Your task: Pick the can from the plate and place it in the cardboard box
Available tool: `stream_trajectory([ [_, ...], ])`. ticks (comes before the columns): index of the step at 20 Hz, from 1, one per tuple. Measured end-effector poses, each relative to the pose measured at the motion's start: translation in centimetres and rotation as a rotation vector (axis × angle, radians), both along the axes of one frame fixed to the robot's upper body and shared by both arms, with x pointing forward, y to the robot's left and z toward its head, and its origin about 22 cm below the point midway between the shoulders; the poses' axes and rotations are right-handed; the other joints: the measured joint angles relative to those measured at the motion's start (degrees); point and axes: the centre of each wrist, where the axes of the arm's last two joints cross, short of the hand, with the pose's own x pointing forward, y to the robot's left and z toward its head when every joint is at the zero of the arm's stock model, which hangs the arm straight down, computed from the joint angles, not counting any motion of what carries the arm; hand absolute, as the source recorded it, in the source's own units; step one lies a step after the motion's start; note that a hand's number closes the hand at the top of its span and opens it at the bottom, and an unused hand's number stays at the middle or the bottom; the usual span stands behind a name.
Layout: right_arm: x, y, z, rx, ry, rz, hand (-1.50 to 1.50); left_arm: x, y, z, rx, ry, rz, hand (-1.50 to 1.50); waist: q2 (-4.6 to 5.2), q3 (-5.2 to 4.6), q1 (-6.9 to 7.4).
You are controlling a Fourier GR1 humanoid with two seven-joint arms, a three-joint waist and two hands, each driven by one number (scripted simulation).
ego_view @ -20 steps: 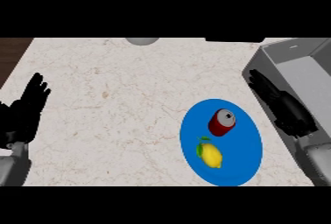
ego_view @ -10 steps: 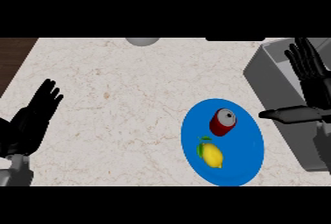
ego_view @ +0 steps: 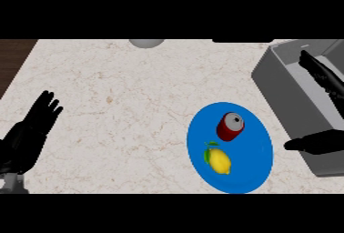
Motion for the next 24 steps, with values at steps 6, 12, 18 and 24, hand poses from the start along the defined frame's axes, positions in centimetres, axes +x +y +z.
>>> stream_trajectory([
  [6, -0.5, 2.3, 3.4, -0.417, 0.105, -0.025, -1.5, 0.5, -0.4, 0.3, -0.004, 0.005, -0.012, 0.0, 0.1, -0.07, 0.27],
  [12, -0.7, 7.0, 5.2, -0.642, 0.249, -0.044, -1.5, 0.7, -0.6, 0.3, -0.007, -0.006, -0.018, 0.0, 0.24, -0.01, 0.75],
  [18, -0.2, 10.3, 4.8, -0.72, 0.402, -0.048, -1.5, 1.0, -0.5, 1.0, -0.011, -0.006, -0.018, 0.0, 0.33, 0.08, 0.7],
  [24, 0.7, 11.3, 4.4, -0.781, 0.484, -0.058, -1.5, 1.0, -0.9, 0.8, -0.005, -0.009, -0.015, 0.0, 0.33, 0.13, 0.46],
])
